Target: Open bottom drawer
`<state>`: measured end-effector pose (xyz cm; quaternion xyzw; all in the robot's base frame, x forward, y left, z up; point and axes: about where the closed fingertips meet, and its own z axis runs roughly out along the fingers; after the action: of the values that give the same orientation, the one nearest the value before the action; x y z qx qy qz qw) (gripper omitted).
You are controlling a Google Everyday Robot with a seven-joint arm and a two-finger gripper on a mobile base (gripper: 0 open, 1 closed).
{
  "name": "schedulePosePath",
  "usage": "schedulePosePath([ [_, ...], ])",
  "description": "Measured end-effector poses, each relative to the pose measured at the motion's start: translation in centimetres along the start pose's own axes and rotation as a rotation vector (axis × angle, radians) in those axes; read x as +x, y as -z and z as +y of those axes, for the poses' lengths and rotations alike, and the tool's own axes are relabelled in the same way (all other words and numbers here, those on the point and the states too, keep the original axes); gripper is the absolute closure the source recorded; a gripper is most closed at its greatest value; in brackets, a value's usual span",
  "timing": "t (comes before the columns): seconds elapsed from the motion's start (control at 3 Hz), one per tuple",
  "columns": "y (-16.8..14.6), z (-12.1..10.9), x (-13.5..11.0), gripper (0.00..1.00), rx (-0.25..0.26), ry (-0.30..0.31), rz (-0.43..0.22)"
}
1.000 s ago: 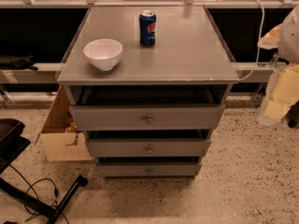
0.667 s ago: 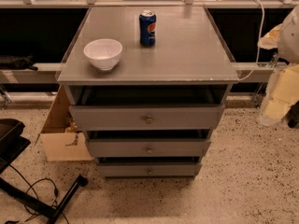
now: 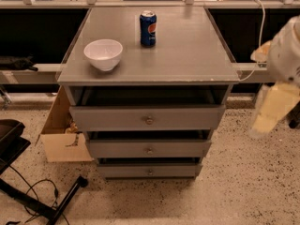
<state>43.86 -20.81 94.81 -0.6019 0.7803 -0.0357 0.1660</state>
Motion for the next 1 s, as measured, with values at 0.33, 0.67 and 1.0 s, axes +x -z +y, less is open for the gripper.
schedulePosePath([
  [0.33,-8.3,3.7,2.1,0.0,-0.027,-0.004,-0.041],
  [0.67,-15.7,6.7,4.1,0.0,-0.061,0.007,-0.064],
  [1.0,-23.2,8.2,6.2,0.0,-0.113,0.029,-0.083],
])
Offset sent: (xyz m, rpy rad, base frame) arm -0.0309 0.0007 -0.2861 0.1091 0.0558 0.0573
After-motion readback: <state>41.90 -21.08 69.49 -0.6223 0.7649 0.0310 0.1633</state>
